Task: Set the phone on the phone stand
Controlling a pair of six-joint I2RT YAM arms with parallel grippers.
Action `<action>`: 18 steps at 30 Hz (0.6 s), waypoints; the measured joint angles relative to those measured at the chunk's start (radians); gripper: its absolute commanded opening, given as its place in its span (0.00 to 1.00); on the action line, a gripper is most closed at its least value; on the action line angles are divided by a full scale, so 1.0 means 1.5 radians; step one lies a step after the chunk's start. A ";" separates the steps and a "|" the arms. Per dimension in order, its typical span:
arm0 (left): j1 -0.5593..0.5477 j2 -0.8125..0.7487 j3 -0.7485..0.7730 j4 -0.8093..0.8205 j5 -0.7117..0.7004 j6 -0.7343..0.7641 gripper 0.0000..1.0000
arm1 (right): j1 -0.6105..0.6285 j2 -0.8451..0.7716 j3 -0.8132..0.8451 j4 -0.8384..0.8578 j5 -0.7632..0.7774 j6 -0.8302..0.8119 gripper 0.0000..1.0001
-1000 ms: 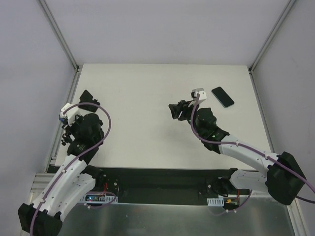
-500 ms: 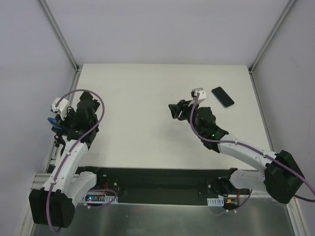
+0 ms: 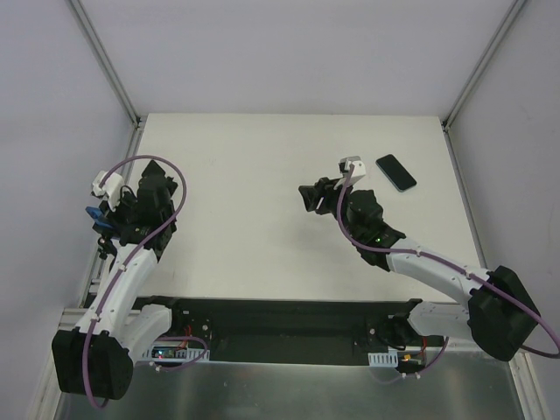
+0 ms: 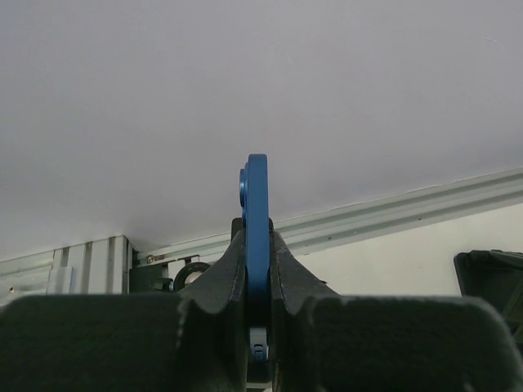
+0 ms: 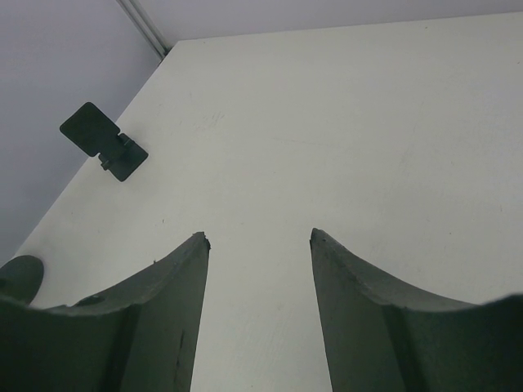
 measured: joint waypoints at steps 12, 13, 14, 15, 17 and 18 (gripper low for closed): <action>0.000 -0.009 0.000 -0.002 0.000 -0.017 0.22 | -0.001 0.003 0.000 0.000 -0.004 0.003 0.55; 0.000 -0.009 0.000 -0.002 0.000 -0.017 0.31 | -0.002 0.003 0.000 0.000 -0.004 0.003 0.55; 0.000 -0.009 0.000 -0.006 -0.001 -0.016 0.40 | -0.002 0.003 0.000 0.000 -0.005 0.003 0.55; 0.000 -0.010 0.000 -0.003 -0.007 -0.014 0.61 | -0.002 0.003 0.000 0.000 -0.005 0.003 0.55; 0.000 -0.017 0.001 0.001 -0.011 -0.009 0.77 | -0.003 0.003 0.000 0.000 -0.005 0.003 0.55; 0.000 -0.023 0.001 0.003 -0.010 -0.011 0.83 | -0.003 0.003 0.000 0.000 -0.005 0.003 0.55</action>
